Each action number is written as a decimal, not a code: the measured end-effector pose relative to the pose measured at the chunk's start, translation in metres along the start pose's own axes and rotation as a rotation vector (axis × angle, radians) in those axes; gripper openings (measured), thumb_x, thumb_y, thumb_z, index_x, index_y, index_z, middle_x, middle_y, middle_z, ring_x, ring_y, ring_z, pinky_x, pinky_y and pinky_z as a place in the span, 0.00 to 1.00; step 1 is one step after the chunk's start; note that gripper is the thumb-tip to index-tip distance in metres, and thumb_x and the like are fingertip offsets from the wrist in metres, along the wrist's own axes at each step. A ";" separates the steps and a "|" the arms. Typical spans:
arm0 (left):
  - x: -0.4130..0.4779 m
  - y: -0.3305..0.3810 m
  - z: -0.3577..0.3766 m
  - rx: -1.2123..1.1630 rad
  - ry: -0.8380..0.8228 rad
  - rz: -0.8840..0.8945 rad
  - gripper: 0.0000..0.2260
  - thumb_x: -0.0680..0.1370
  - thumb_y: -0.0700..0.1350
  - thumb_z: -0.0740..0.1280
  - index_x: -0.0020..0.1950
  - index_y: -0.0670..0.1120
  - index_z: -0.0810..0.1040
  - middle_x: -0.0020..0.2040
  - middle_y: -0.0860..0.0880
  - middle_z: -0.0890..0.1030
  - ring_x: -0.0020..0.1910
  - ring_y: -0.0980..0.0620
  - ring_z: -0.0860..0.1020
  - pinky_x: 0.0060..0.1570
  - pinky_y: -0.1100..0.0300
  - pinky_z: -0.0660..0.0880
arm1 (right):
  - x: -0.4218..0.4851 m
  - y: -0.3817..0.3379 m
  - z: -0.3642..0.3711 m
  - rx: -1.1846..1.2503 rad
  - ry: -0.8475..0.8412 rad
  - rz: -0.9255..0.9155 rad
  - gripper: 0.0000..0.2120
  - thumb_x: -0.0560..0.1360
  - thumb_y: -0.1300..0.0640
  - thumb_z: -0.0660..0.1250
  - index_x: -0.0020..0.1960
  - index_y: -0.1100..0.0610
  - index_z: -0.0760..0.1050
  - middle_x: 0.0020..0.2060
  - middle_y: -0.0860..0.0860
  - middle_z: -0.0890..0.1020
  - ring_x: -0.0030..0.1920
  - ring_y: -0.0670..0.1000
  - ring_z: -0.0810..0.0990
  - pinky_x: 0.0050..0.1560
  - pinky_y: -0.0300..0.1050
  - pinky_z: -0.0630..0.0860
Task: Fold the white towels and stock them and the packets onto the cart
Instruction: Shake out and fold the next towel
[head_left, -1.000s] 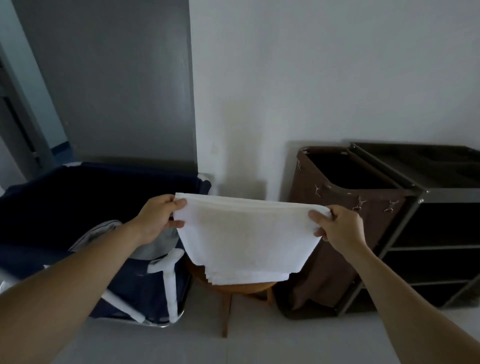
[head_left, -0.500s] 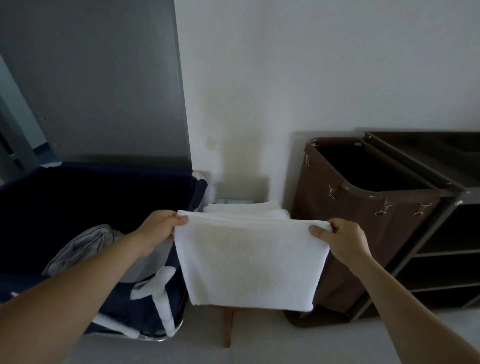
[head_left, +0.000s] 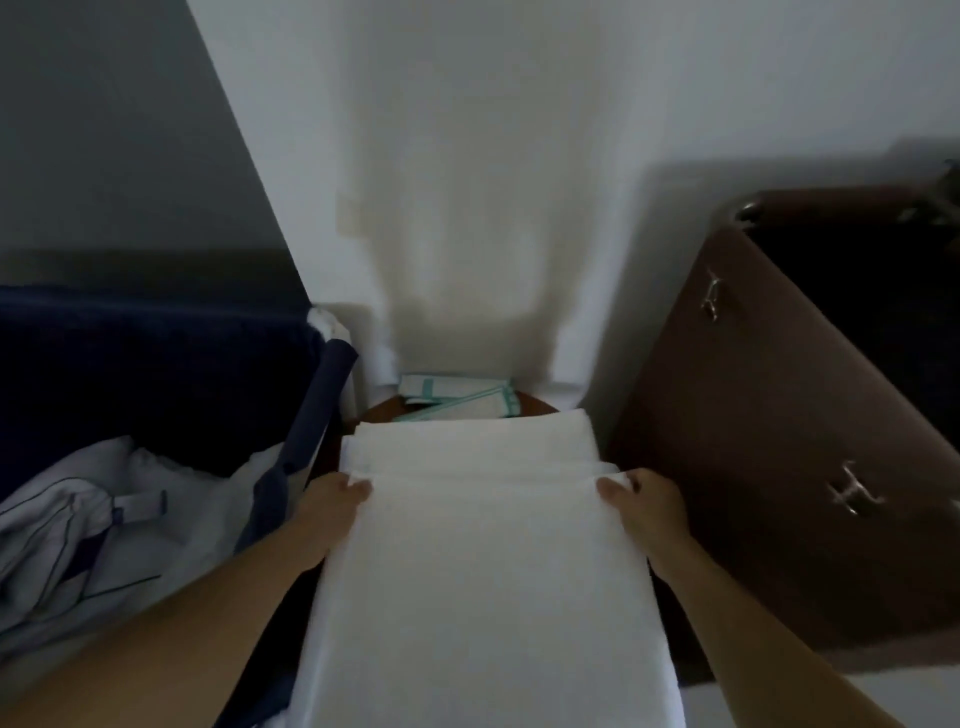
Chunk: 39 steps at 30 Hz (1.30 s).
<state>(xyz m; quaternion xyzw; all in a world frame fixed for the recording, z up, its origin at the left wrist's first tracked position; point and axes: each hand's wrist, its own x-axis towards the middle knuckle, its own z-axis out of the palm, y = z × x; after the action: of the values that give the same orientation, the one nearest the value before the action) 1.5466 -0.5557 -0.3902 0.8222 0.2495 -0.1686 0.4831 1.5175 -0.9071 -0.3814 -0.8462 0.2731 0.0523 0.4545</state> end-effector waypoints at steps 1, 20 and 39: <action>0.009 -0.004 0.008 0.010 0.016 0.003 0.10 0.83 0.46 0.63 0.53 0.39 0.76 0.52 0.40 0.80 0.52 0.40 0.79 0.54 0.49 0.76 | 0.008 0.006 0.007 -0.005 0.025 0.016 0.07 0.76 0.53 0.71 0.47 0.57 0.78 0.43 0.53 0.82 0.43 0.56 0.81 0.48 0.54 0.80; 0.052 -0.005 0.035 0.213 0.132 0.173 0.14 0.84 0.50 0.56 0.60 0.39 0.70 0.53 0.40 0.78 0.52 0.42 0.79 0.49 0.53 0.75 | 0.039 0.008 0.040 -0.167 0.194 0.105 0.18 0.77 0.46 0.69 0.62 0.56 0.77 0.56 0.55 0.81 0.54 0.56 0.79 0.56 0.55 0.76; -0.035 -0.071 0.096 1.025 -0.139 0.734 0.36 0.74 0.67 0.33 0.80 0.53 0.36 0.79 0.50 0.33 0.78 0.50 0.32 0.76 0.48 0.34 | -0.082 0.058 0.075 -1.013 -0.097 -0.253 0.39 0.72 0.32 0.26 0.80 0.47 0.33 0.79 0.50 0.32 0.78 0.54 0.29 0.78 0.60 0.38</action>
<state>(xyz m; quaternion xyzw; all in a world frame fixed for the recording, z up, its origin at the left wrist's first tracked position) 1.4739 -0.6196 -0.4689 0.9682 -0.1931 -0.1429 0.0695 1.4308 -0.8387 -0.4406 -0.9829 0.0880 0.1617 0.0030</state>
